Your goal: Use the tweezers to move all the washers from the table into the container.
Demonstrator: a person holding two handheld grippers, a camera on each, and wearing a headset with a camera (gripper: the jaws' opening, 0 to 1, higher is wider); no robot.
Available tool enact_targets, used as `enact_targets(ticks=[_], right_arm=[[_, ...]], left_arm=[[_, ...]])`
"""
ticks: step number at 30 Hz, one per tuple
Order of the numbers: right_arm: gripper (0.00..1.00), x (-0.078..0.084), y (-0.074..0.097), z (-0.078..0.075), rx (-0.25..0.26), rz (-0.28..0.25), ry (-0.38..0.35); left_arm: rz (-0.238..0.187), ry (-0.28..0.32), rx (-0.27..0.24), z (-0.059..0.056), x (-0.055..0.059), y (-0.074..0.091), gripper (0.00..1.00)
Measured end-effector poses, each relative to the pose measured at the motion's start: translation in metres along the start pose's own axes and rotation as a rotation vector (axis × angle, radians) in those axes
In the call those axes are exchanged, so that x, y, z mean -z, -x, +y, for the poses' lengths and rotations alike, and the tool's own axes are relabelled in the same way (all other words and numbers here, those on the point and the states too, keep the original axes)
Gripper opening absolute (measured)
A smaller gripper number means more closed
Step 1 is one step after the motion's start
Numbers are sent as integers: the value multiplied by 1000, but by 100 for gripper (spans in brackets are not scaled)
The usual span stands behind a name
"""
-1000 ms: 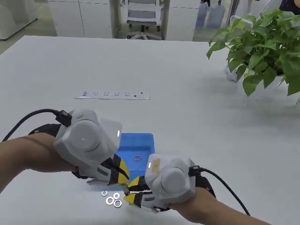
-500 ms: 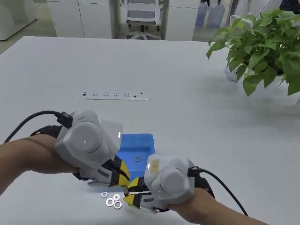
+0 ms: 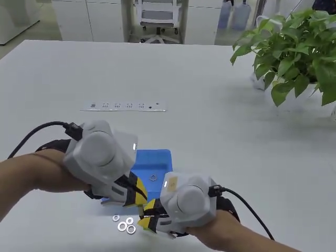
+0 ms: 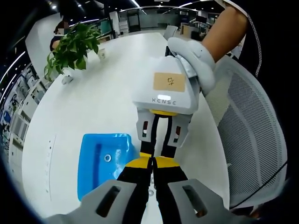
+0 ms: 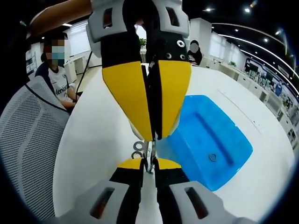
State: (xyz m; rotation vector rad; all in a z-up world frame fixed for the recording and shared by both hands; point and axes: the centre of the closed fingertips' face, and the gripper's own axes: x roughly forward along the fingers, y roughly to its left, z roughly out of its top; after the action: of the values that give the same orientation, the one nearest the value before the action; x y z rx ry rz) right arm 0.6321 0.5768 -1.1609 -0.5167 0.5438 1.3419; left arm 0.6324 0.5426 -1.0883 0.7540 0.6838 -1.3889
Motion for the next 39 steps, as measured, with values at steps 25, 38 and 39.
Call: enact_targets(ticks=[25,38,39], right_arm=[[10,-20,21,-2,17,-17,12],[10,-40,35,-5,31,-27,29],[10,-41,36,-5,31,-28,29]], left_arm=[[-15,-18,23,1,-17,23,5],[-32,-24,12,3,-31,43,5],[-33,-24,11,3,-32,44,5]])
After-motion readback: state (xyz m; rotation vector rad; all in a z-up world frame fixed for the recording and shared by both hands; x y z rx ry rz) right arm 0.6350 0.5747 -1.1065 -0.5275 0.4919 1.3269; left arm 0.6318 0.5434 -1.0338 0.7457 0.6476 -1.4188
